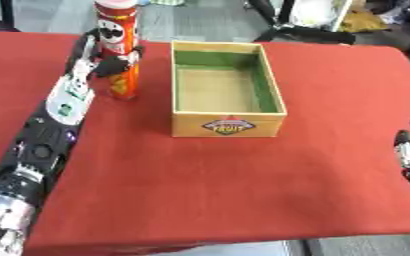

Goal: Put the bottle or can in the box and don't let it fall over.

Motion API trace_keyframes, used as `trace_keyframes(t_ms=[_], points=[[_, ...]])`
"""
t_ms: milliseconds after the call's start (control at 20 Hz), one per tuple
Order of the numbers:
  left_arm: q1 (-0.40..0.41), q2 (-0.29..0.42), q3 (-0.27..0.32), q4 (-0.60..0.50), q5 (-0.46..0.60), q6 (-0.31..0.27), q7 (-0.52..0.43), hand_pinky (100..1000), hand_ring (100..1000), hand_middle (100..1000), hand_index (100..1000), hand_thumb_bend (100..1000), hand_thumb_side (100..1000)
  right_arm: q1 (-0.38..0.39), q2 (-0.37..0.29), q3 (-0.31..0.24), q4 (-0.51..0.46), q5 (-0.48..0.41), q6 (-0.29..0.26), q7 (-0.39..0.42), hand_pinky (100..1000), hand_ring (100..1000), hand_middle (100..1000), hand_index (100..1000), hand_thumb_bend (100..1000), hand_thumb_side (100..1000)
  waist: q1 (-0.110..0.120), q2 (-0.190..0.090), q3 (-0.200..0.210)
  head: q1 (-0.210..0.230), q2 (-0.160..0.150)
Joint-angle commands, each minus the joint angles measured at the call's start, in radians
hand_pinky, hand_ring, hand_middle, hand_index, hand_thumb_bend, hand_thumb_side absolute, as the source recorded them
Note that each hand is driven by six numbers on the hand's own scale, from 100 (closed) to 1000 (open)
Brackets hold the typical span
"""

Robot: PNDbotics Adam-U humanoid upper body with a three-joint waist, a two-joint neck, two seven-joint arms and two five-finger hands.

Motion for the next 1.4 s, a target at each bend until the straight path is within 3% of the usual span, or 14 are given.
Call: trace_keyframes(t_ms=[50, 150, 300, 800, 1050, 1300, 1400], points=[[-0.005, 0.023, 0.008, -0.020, 0.049, -0.010, -0.008, 765, 911, 480, 577, 100, 304, -0.007, -0.007, -0.003, -0.007, -0.004, 0.000, 0.001, 832, 1000, 977, 1000, 100, 398, -0.011, 0.004, 0.002, 0.000, -0.002], [0.003, 0.023, 0.012, -0.024, 0.077, -0.010, 0.004, 763, 885, 375, 458, 100, 419, -0.007, -0.007, -0.003, -0.007, -0.004, 0.000, 0.000, 832, 1000, 977, 1000, 100, 398, -0.012, 0.004, 0.002, -0.001, -0.002], [0.010, 0.028, 0.012, -0.046, 0.116, -0.013, 0.026, 759, 856, 320, 386, 100, 448, -0.007, -0.007, -0.005, -0.006, -0.004, 0.000, -0.001, 832, 1000, 976, 1000, 100, 400, -0.012, 0.004, 0.002, -0.001, -0.002], [-0.036, 0.044, -0.015, -0.204, 0.215, -0.028, -0.023, 778, 910, 328, 383, 100, 471, -0.004, -0.008, -0.005, -0.005, -0.003, 0.001, -0.001, 832, 1000, 976, 1000, 100, 401, -0.011, 0.001, 0.002, 0.001, -0.002], [-0.083, -0.015, -0.064, -0.215, 0.216, -0.039, -0.082, 777, 915, 335, 389, 100, 461, -0.002, -0.007, 0.001, -0.003, -0.006, -0.001, 0.005, 832, 1000, 977, 1000, 100, 402, -0.015, -0.001, -0.005, 0.014, -0.002], [-0.113, -0.103, -0.117, -0.165, 0.150, -0.061, -0.144, 774, 914, 350, 402, 100, 434, -0.008, -0.005, 0.009, -0.001, -0.008, -0.002, 0.013, 832, 1000, 976, 1000, 100, 400, -0.019, -0.002, -0.025, 0.029, -0.002], [-0.113, -0.135, -0.132, -0.139, 0.117, -0.070, -0.163, 775, 922, 397, 445, 100, 415, -0.012, -0.003, 0.011, 0.000, -0.009, -0.002, 0.014, 832, 1000, 976, 1000, 100, 399, -0.022, -0.002, -0.034, 0.031, -0.002]])
